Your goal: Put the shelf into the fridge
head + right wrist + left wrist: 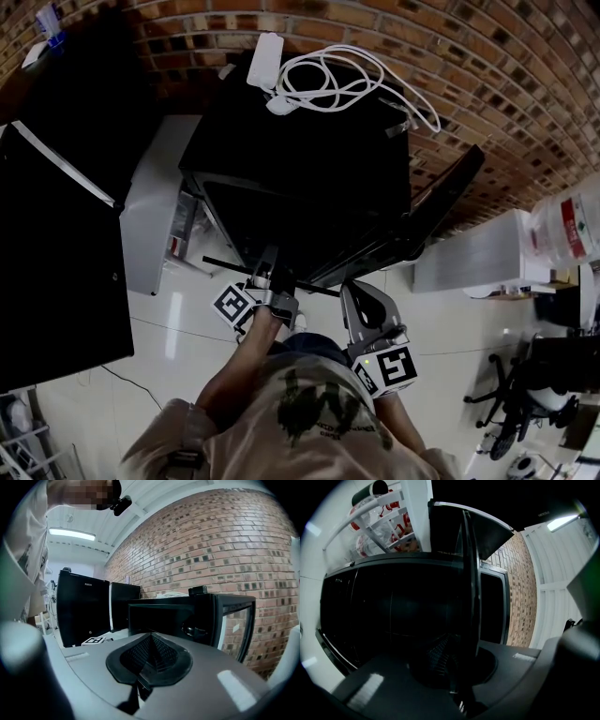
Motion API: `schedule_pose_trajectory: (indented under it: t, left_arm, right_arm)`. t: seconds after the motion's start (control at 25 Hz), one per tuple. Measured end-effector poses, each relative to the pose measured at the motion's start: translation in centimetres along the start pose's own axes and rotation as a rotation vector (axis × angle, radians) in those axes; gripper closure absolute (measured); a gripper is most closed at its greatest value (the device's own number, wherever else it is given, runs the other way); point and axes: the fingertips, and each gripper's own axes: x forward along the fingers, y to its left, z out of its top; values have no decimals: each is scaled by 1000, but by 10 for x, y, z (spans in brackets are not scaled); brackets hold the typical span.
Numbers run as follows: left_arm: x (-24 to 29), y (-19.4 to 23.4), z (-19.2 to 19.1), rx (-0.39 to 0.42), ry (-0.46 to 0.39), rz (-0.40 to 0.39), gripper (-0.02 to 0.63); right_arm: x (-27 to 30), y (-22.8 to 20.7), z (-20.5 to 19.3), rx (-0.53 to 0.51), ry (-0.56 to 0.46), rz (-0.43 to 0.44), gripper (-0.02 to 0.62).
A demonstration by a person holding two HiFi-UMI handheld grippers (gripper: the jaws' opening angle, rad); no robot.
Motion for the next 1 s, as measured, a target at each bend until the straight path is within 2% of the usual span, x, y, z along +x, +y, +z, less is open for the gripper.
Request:
schedule_pose_trajectory:
  t: [0.72,0.88,1.0]
  left_arm:
    - [49,7,7,18,-2,-6,592]
    - [56,14,13,82,0,26,592]
    - [64,13,14,84,3,24,592]
  right_arm:
    - [28,18,0,-36,-3,80,595]
    - [34,18,0,-34,0,93,595]
    - [39,19,1,-32,-3,99,595]
